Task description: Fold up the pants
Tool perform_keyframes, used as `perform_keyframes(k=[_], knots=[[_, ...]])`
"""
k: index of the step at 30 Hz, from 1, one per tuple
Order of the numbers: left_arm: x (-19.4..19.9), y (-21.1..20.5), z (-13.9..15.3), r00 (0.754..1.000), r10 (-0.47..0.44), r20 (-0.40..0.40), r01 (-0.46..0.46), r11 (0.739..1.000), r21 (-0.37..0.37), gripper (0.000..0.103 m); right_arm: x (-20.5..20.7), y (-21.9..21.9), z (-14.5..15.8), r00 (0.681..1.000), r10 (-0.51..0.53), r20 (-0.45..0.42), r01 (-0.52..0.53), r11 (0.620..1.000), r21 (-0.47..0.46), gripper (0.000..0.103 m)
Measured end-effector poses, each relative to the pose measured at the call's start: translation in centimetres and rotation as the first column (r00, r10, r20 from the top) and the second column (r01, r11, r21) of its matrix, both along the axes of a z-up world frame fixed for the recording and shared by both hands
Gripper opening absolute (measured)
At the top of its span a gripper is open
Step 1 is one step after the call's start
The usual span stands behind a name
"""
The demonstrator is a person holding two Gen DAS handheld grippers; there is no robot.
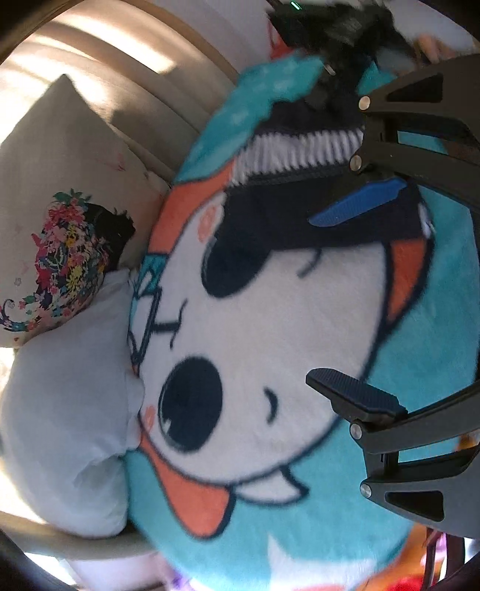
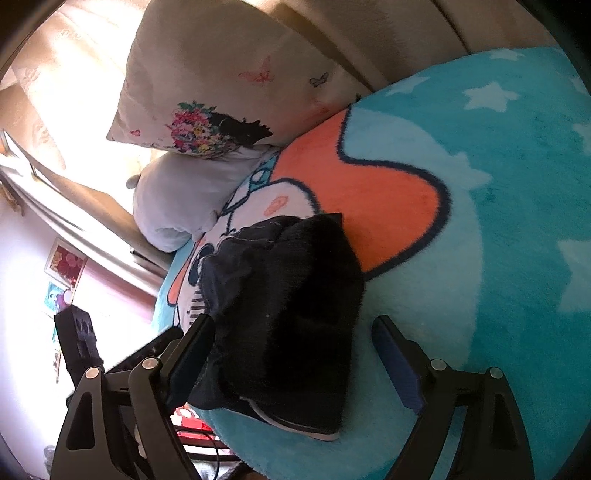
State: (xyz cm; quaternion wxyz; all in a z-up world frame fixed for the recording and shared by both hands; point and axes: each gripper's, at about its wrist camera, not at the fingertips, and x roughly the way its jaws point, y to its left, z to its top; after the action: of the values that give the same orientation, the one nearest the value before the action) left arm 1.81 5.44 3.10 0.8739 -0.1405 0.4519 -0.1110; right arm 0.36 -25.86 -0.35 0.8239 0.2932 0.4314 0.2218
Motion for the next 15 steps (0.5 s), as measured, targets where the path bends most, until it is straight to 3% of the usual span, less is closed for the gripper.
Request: perform_keyframes(k=[5,13,15], knots=[[2.7,-1.0,-1.2,0.996,-0.069,-0.050,0.062,0.990,-0.126,0.078,1.2,1.4,0.2,1.000,0.026,0.015,-0.026,0.999,-0.034,0.091],[4.3,-4.8,-2.7,0.965,-0.252,-0.072,0.214,0.917,-0.335,0.078,1.3,2.7,0.0,0.998,0.042,0.049,-0.039,0.997,-0.073,0.090],[3.9,-5.8,-2.5,0.960,-0.273,-0.060,0.239,0.914,-0.329,0.077,1.1,2.5,0.0,0.998,0.022,0.052,-0.018,0.997,-0.068,0.083]])
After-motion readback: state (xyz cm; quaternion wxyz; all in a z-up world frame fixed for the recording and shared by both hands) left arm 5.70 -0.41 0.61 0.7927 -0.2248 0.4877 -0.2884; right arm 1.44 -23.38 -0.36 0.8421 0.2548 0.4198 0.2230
